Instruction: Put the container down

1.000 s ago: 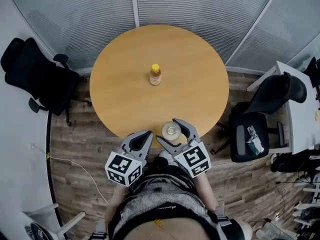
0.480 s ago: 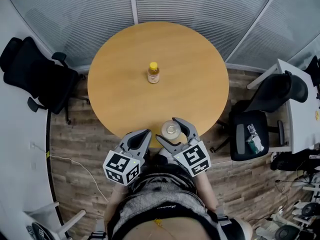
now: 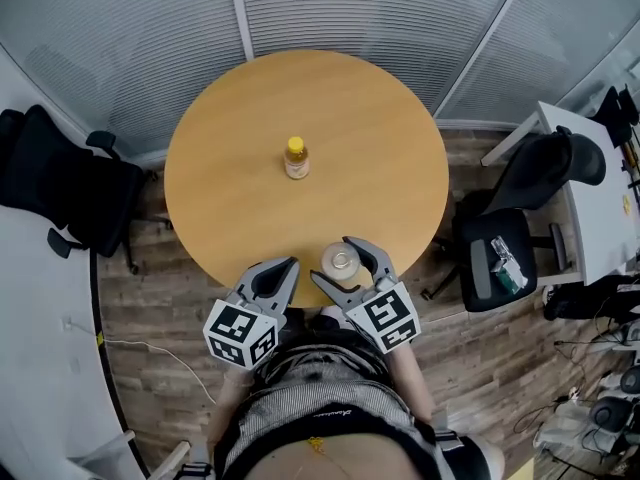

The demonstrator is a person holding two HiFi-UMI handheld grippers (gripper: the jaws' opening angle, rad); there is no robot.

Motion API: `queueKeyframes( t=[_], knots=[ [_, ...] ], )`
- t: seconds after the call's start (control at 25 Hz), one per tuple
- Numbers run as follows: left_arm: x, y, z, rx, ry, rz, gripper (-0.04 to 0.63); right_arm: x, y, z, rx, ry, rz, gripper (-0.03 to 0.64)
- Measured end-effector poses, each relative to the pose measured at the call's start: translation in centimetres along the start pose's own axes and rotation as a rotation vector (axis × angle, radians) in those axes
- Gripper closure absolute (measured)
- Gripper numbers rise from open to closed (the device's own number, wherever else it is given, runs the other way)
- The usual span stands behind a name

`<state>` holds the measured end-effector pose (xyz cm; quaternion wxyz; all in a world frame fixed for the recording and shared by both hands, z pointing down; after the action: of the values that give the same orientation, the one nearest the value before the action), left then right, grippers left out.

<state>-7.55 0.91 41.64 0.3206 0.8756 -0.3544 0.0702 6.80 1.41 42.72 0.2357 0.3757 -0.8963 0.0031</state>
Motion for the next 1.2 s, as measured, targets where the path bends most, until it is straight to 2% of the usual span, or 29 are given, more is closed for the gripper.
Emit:
queueKeyframes(
  t=[0.64,1.2],
  knots=[
    [0.4,6.0,3.5,0.046,0.077,-0.129,0.574,5.8,0.5,2.9,0.046,0.024,-0.096,0.268],
    [0.2,11.3,4.8,0.061,0.147,-0.192,0.574,9.9,1.5,3.3,0.110,0.051,-0.188,0.268]
  ],
)
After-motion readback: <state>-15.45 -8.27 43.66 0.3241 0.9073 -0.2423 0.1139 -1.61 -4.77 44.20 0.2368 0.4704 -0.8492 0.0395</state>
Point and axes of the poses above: the fingertips, and each gripper's own axes: x forward along the fingers, y to its left, z out of its top, the point moved 7 cm from there along -x, backward along the fingers, and after that the axes turned 15 degrees about -x, right-handed, at the moved point
